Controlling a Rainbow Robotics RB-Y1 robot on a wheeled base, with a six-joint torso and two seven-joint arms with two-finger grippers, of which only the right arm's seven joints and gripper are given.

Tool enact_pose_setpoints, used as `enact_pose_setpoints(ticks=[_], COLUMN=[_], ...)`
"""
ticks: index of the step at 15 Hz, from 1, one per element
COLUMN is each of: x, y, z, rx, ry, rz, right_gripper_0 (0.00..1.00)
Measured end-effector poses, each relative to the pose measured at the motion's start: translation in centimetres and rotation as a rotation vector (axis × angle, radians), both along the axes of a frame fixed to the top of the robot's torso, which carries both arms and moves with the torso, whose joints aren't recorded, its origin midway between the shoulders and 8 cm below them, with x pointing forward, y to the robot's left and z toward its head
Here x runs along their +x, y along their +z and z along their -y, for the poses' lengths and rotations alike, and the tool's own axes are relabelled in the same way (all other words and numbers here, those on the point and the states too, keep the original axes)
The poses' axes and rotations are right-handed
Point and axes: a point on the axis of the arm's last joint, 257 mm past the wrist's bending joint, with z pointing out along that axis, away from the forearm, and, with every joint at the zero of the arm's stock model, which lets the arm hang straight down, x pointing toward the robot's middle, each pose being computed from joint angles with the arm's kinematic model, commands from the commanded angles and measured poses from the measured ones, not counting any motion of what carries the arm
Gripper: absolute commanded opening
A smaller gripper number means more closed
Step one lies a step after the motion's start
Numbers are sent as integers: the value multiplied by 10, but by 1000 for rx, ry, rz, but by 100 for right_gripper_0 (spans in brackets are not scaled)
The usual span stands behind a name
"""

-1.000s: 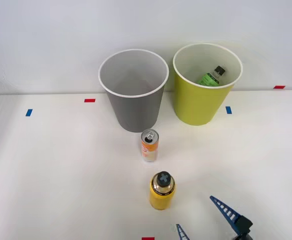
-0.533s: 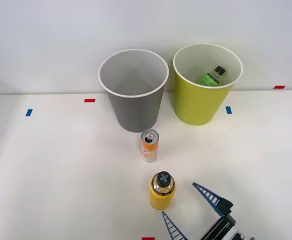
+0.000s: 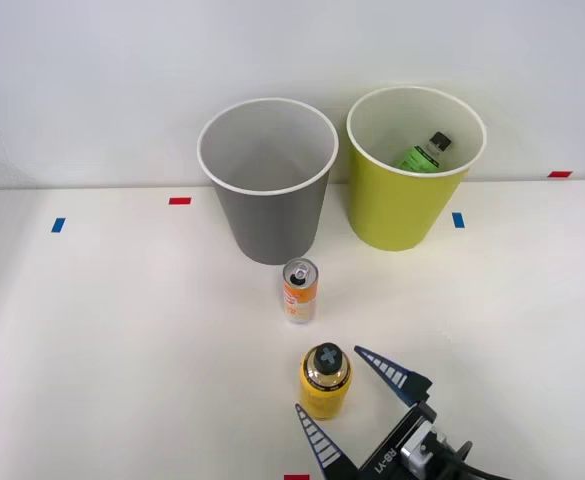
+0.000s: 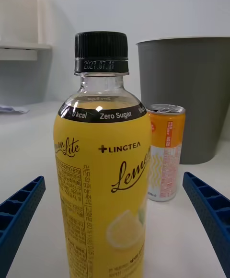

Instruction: Put cans in the gray bin, plastic bottles in the light green bin

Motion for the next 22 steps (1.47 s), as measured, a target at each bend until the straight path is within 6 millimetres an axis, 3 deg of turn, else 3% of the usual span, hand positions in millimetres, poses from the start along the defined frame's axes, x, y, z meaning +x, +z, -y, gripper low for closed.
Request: enact_pose_setpoints(ticks=[14,15,16,17,22], x=[23,23,23,23,24], y=[2,2,3,3,3], z=[-32,-33,-34,-34,-34], rx=[-38,-37,-36,-37,-36], ry=[18,17,16,16,14], rz=[-6,-5,-4,-1,-1], right_gripper_0=[100,92,28,0,0])
